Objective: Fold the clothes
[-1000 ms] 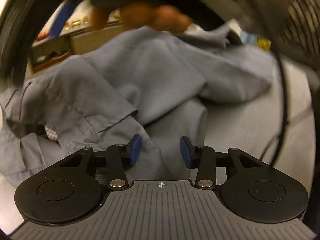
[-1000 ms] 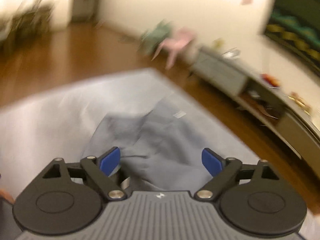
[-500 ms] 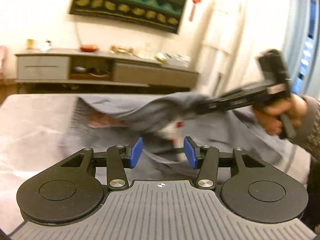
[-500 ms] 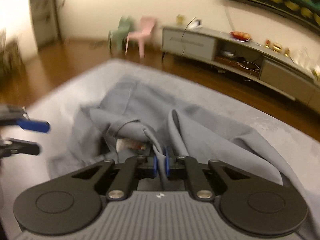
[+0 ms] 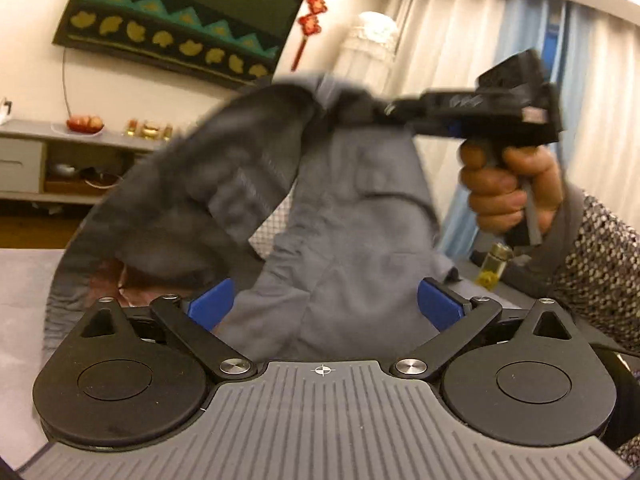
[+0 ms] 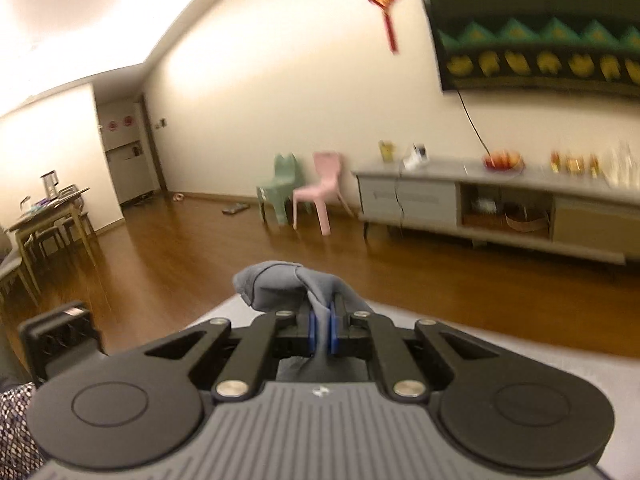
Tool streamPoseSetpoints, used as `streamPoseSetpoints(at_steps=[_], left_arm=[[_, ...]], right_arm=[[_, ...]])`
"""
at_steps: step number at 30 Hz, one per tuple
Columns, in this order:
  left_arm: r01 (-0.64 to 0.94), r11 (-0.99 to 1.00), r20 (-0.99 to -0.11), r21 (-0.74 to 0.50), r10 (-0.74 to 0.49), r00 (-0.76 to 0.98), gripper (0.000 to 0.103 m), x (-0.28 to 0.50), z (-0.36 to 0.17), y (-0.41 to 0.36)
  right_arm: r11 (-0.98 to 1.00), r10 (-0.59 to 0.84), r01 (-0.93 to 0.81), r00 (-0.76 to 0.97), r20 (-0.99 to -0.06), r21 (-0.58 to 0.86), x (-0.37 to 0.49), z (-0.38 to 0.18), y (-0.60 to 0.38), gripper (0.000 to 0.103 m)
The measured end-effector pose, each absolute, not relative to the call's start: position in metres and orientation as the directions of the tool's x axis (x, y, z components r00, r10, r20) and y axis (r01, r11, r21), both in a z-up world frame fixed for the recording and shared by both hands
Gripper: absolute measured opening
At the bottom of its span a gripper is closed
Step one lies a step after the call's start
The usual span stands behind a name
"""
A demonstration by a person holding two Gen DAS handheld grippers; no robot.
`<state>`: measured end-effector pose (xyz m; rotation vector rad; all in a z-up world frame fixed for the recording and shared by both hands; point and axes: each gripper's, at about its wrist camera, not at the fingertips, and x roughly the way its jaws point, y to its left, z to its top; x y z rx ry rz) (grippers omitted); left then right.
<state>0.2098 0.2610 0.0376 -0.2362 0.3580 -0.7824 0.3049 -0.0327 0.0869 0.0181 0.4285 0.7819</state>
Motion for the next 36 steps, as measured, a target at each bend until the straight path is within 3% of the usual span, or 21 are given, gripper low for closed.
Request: streamPoseSetpoints(at_steps=[10, 11, 13, 14, 16, 20, 23, 24, 25, 26, 27, 28, 32, 33, 36], left_arm=[[0.676, 0.484, -0.227, -0.555, -0.870, 0.437, 0.090, 0.272, -0.008, 0.280], [0.703, 0.435, -0.213, -0.563, -0.898, 0.385, 0.082, 0.271, -0.008, 0.278], [0.743, 0.380, -0.206, -0.550, -0.925, 0.321, 0.041, 0.263, -0.005, 0.272], [0.749, 0.384, -0.215, -0.540, -0.923, 0.318, 0.000, 0.257, -0.001, 0.271], [0.763, 0.387, -0.227, -0.518, -0.922, 0.313, 0.000, 0.242, 0.006, 0.268], [0.819, 0.337, -0.134, -0.464, -0.941, 0.311, 0.000, 0.187, 0.037, 0.289], [0.766, 0.459, -0.125, -0.449, -0.882, 0.455, 0.000, 0.169, 0.044, 0.318], [0.744, 0.498, -0.121, -0.445, -0.857, 0.501, 0.000, 0.163, 0.046, 0.327], [0.720, 0.536, -0.118, -0.440, -0.830, 0.545, 0.000, 0.157, 0.048, 0.337], [0.685, 0.576, -0.121, -0.445, -0.797, 0.592, 0.010, 0.155, 0.047, 0.346], [0.615, 0.629, -0.150, -0.476, -0.747, 0.648, 0.027, 0.164, 0.039, 0.356], [0.539, 0.678, -0.181, -0.501, -0.691, 0.700, 0.033, 0.172, 0.031, 0.367], [0.366, 0.772, -0.254, -0.520, -0.549, 0.796, 0.060, 0.184, 0.006, 0.397], [0.333, 0.789, -0.271, -0.517, -0.520, 0.810, 0.069, 0.185, -0.001, 0.402], [0.283, 0.836, -0.332, -0.470, -0.464, 0.822, 0.075, 0.193, -0.016, 0.395]], right_arm=[[0.549, 0.818, -0.834, 0.523, -0.242, 0.054, 0.294, 0.135, -0.032, 0.007], [0.551, 0.818, -0.833, 0.527, -0.233, 0.050, 0.297, 0.139, -0.033, 0.007], [0.561, 0.813, -0.826, 0.539, -0.222, 0.051, 0.308, 0.149, -0.032, 0.007], [0.567, 0.811, -0.822, 0.545, -0.213, 0.052, 0.313, 0.153, -0.030, 0.007], [0.575, 0.808, -0.816, 0.556, -0.194, 0.056, 0.325, 0.164, -0.025, 0.007], [0.523, 0.850, -0.850, 0.513, -0.120, 0.069, 0.346, 0.193, -0.003, 0.007], [0.549, 0.833, -0.831, 0.536, -0.136, 0.086, 0.378, 0.194, 0.026, 0.007], [0.585, 0.807, -0.807, 0.569, -0.161, 0.081, 0.393, 0.189, 0.038, 0.014], [0.683, 0.713, -0.728, 0.650, -0.262, 0.053, 0.409, 0.175, 0.048, 0.034], [0.795, 0.556, -0.607, 0.733, -0.393, -0.008, 0.426, 0.156, 0.056, 0.044], [0.876, 0.371, -0.474, 0.780, -0.504, -0.091, 0.444, 0.136, 0.065, 0.050], [0.892, 0.302, -0.432, 0.789, -0.534, -0.134, 0.436, 0.121, 0.059, 0.047], [0.864, 0.312, -0.464, 0.797, -0.517, -0.195, 0.350, 0.071, 0.007, 0.056], [0.856, 0.314, -0.472, 0.799, -0.513, -0.210, 0.329, 0.058, -0.006, 0.064], [0.805, 0.369, -0.549, 0.760, -0.535, -0.224, 0.252, 0.020, -0.047, 0.089]])
